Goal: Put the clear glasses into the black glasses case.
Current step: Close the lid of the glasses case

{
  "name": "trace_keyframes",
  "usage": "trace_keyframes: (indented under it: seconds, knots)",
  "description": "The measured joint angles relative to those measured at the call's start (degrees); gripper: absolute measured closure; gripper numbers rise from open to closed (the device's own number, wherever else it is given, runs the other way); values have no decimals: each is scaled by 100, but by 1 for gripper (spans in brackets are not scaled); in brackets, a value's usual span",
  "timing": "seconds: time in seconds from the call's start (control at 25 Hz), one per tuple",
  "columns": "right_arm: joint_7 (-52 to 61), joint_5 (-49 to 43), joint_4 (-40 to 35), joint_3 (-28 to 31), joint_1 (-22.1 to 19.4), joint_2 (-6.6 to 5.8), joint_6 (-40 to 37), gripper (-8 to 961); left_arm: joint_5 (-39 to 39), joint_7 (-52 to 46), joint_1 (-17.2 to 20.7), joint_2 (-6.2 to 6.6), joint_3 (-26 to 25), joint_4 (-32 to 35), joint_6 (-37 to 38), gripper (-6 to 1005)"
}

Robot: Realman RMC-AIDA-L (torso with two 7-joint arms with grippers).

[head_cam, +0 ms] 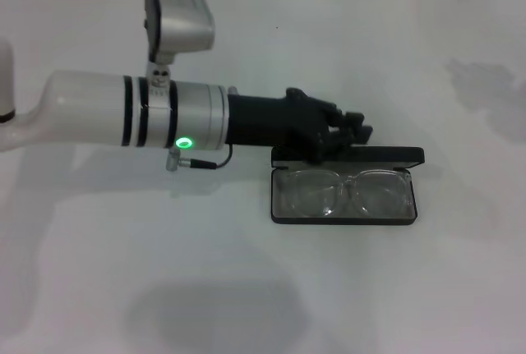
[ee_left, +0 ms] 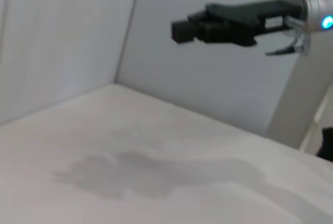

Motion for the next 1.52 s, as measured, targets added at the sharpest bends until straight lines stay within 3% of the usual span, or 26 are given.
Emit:
trace_keyframes:
  seconds: [0.8,1.24,1.52]
  knots:
    - [-222,203,427,6,41,0,5,855,-903,161,-100,-8,933,-274,-626,765]
    - [-291,214,538,6,103,1,19,850,-933,94,-70,-8,1108,-282,-685,752]
    - [-301,216,547,-4,109,7,-11,847,-978,-68,-44,-7,1513,-284,-659,744]
